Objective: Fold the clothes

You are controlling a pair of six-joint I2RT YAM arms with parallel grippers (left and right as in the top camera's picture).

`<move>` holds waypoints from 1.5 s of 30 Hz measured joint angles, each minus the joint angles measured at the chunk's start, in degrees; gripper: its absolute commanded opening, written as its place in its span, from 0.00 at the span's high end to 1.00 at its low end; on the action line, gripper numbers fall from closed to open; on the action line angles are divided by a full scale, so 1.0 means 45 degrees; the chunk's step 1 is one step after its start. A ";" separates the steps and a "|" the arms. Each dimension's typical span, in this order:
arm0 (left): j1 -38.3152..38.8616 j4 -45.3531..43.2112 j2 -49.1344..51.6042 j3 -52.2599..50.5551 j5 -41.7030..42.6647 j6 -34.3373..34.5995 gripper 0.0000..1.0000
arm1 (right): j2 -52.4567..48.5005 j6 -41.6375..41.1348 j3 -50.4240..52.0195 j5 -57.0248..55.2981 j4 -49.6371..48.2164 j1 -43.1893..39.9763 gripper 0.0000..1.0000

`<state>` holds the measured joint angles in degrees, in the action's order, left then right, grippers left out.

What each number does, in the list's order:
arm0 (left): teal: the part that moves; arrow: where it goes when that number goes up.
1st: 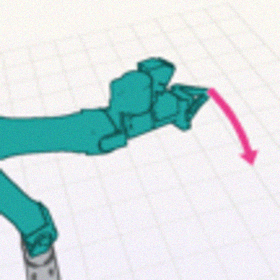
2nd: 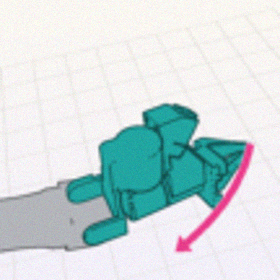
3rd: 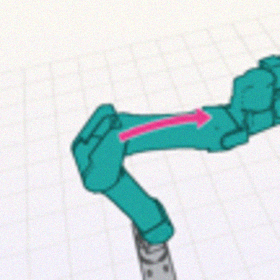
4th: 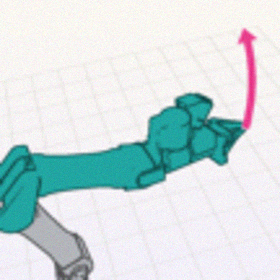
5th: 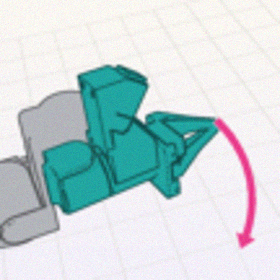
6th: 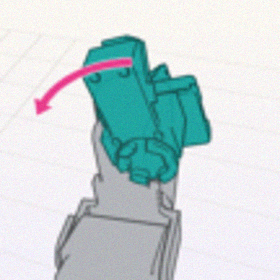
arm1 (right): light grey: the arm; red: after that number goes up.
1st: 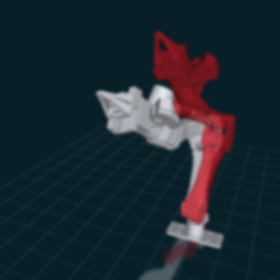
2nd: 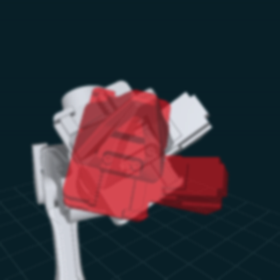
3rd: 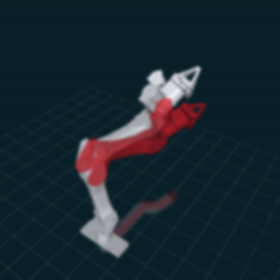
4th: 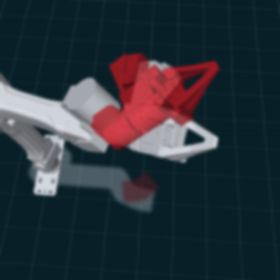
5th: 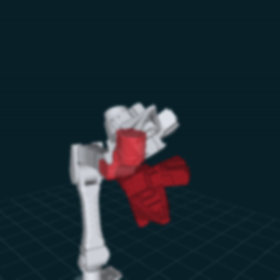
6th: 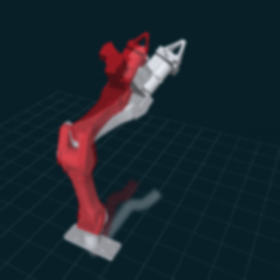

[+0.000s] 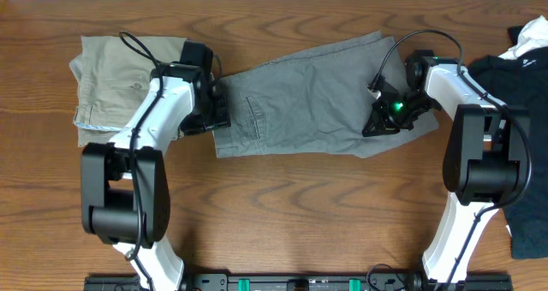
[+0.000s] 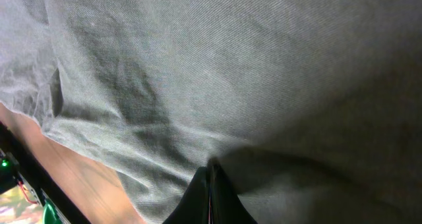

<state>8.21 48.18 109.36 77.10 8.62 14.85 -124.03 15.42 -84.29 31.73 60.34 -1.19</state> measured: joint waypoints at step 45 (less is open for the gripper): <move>0.0044 -0.0272 0.1486 0.0015 0.0889 0.0646 0.94 | 0.0000 0.0000 0.0000 0.0097 -0.0024 0.0010 0.96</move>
<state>8.40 46.96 116.05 77.17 12.62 17.76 -124.03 15.42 -84.29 32.16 60.23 -1.15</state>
